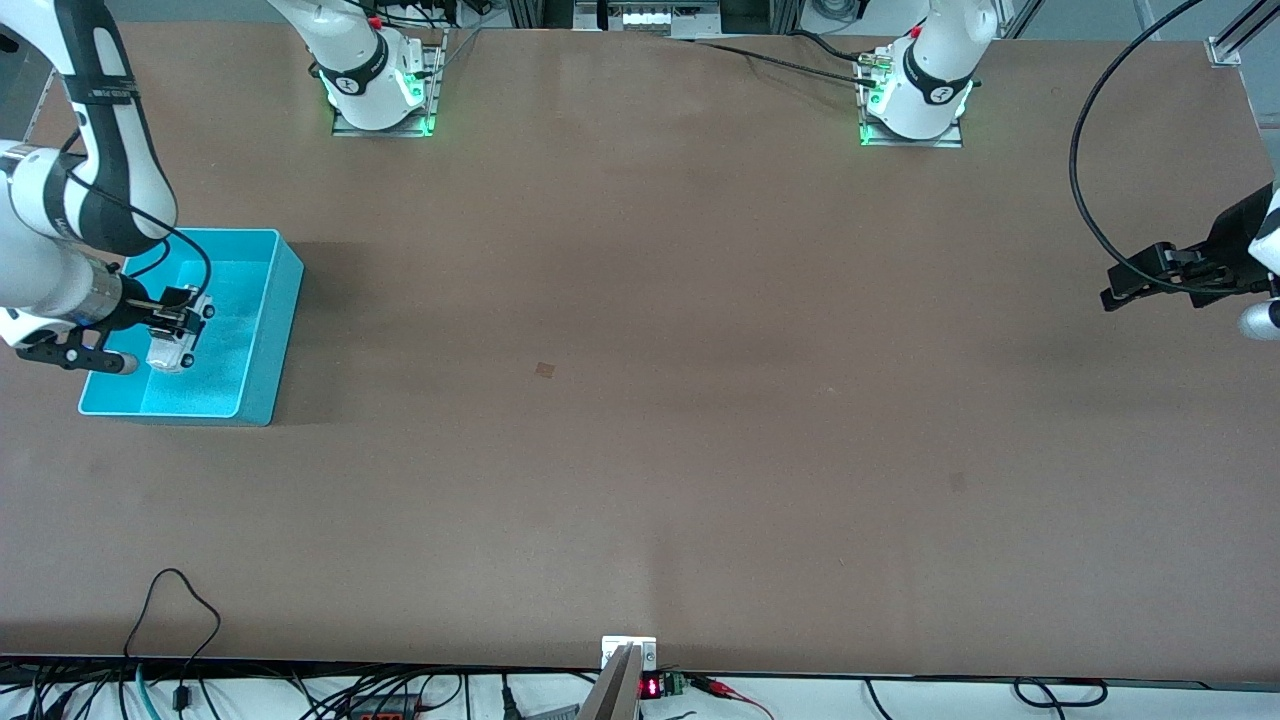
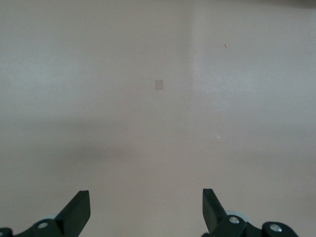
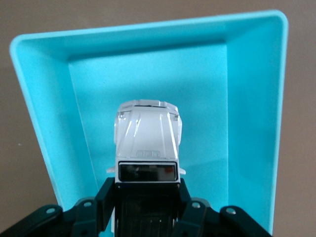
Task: Wind and store white jeep toy
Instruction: 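Lower the jeep into the cyan box with the right gripper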
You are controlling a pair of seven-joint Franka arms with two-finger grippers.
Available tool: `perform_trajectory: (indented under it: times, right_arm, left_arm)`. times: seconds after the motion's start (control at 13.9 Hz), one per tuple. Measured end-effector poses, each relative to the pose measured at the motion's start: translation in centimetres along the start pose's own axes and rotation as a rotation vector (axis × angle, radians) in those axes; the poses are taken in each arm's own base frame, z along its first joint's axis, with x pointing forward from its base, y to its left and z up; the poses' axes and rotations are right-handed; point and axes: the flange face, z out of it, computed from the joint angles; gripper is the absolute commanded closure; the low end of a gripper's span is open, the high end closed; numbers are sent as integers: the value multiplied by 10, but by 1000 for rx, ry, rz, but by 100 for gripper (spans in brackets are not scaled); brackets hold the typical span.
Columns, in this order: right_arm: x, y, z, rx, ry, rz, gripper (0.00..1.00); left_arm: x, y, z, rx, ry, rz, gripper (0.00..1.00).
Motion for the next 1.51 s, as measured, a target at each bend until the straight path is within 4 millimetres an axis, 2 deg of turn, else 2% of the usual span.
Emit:
perform_trajectory:
  times: [0.22, 0.58, 0.79, 1.15, 1.3, 1.51]
  right_arm:
    - [8, -11, 13, -13, 19, -68, 100]
    - [9, 5, 28, -8, 22, -126, 100]
    - [10, 4, 35, -6, 13, -128, 99]
    - [10, -2, 66, 5, -35, -140, 99]
    - [10, -9, 74, 10, -48, -151, 99]
    - [10, -9, 82, 14, -62, -150, 99]
  left_arm:
    - [0, 0, 0, 0, 0, 0, 0]
    - [0, 2, 0, 0, 1, 4, 0]
    - [0, 3, 0, 0, 1, 4, 0]
    - [0, 2, 0, 0, 0, 4, 0]
    - [1, 2, 0, -1, 8, 4, 0]
    - [2, 4, -1, -2, 21, 6, 0]
